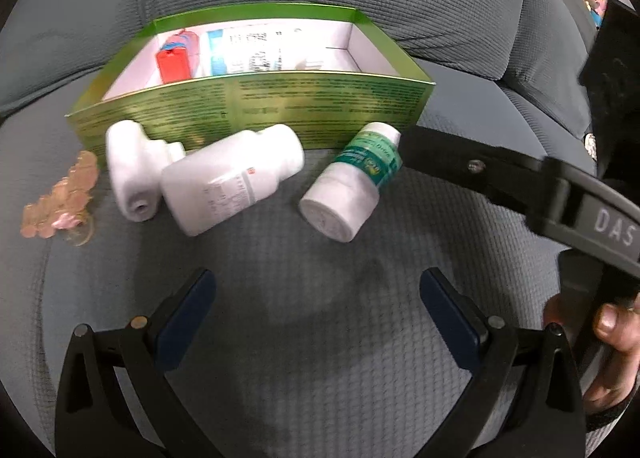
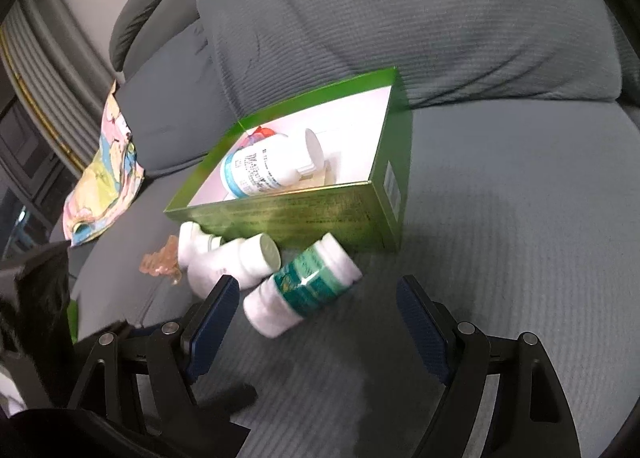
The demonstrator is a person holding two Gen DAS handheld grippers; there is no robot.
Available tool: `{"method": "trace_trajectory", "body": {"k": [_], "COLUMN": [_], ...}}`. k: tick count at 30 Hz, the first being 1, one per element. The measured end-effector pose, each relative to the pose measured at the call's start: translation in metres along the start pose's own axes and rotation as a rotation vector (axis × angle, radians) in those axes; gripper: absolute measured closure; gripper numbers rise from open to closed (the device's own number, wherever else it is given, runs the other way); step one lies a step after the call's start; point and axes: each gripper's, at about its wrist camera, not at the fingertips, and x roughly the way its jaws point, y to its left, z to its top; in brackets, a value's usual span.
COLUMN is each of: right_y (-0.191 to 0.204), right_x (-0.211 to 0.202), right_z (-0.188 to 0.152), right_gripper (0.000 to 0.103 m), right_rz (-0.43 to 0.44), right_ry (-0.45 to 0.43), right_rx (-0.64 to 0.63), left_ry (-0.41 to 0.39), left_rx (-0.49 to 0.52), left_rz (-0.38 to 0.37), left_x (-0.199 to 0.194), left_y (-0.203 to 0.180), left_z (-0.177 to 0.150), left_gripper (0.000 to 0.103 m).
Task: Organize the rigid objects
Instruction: 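Grasp the green-labelled white bottle with the right gripper and lift it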
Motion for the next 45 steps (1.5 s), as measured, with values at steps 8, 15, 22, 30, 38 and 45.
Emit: {"method": "trace_trajectory", "body": {"k": [8, 15, 22, 30, 38, 45], "right_y": [-0.013, -0.016, -0.016, -0.016, -0.015, -0.01], "right_x": [0.024, 0.032, 0.048, 0.052, 0.049, 0.038], "right_z": [0.0, 0.004, 0.007, 0.006, 0.004, 0.005], "right_gripper": [0.021, 0.021, 0.021, 0.038, 0.044, 0.046], "right_rz": [0.052, 0.104, 0.138, 0.131, 0.118, 0.124], "right_ry": [0.038, 0.032, 0.056, 0.064, 0.032, -0.003], "right_rx": [0.033, 0.052, 0.059, 0.025, 0.013, 0.004], "left_ry": [-0.012, -0.02, -0.017, -0.035, -0.03, -0.051], "left_rx": [-0.023, -0.008, -0.025, 0.048, 0.083, 0.078], "left_rz": [-0.045, -0.079, -0.101, -0.057, -0.054, -0.075], "left_x": [0.011, 0.019, 0.028, 0.029, 0.027, 0.013], "left_y": [-0.002, -0.007, 0.0, -0.003, -0.003, -0.004], "left_z": [0.008, 0.013, 0.014, 0.015, 0.014, 0.01], "left_gripper": [0.002, 0.008, 0.017, 0.054, 0.06, 0.061]}}
